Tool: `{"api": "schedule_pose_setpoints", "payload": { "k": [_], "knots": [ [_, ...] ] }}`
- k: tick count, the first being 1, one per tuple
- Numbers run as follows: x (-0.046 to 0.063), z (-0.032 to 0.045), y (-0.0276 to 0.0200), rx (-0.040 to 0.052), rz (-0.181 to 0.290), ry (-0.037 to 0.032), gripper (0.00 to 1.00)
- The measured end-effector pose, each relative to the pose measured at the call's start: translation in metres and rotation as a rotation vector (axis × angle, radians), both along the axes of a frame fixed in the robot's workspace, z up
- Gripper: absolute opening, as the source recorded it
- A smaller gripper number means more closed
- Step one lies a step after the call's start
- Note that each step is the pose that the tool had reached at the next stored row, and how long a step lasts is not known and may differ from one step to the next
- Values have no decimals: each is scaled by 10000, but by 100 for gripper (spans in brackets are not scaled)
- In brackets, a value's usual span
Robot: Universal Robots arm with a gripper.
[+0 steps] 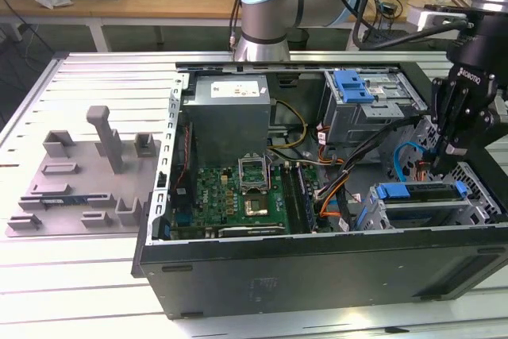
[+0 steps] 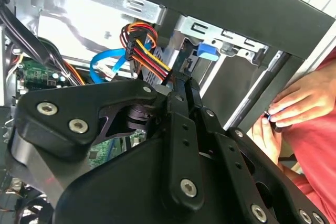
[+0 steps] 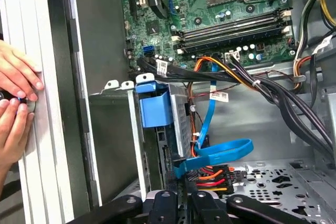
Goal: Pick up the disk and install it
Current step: 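Insert the first disk wire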
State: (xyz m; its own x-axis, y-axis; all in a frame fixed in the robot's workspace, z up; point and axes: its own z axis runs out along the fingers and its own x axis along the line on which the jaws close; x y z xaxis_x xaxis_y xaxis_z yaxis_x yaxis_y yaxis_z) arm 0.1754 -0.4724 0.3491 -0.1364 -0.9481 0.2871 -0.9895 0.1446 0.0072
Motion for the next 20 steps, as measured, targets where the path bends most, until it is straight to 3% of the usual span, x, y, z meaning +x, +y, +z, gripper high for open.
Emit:
{"api": "schedule_pose_setpoints", "payload": {
  "k": [5,7,8,10,14,20],
  "knots": [
    [-24,20,-56,61,164,-16,17],
    [-28,21,-69,273,263,-28,17],
    [-28,21,-74,447,323,-40,17],
    [-28,21,-77,611,383,-56,17],
    [-31,22,-97,1031,530,-106,17],
    [-37,27,-162,1371,637,-163,17]
  ]
}}
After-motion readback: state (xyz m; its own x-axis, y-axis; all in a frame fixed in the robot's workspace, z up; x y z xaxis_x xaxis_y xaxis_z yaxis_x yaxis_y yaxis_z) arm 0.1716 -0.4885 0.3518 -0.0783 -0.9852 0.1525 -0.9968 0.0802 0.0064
